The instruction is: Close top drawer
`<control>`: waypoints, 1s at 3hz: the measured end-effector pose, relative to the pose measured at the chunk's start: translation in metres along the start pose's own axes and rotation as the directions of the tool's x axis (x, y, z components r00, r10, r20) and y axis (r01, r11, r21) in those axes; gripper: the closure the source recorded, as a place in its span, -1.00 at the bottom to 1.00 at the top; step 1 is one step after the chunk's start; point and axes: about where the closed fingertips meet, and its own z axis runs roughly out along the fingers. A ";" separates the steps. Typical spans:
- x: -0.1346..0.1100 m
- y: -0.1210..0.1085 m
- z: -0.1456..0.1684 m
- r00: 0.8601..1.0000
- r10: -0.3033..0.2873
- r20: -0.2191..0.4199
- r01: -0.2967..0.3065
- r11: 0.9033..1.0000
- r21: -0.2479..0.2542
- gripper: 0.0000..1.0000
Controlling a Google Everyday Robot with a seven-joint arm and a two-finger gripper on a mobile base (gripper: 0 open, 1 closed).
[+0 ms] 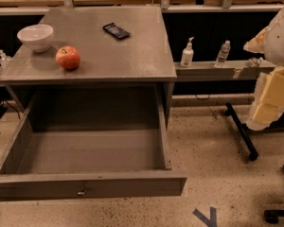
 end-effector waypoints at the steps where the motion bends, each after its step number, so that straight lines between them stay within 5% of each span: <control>1: -0.002 0.000 0.000 1.000 -0.002 0.001 0.002 1.000 0.005 -1.00; 2: -0.021 0.002 0.019 1.000 -0.007 0.026 0.007 1.000 -0.004 -1.00; 3: -0.072 0.027 0.092 0.992 -0.122 0.004 0.122 0.984 -0.132 -1.00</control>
Offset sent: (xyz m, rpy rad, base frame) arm 0.0211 0.0536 -0.0405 0.0601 0.0183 0.0343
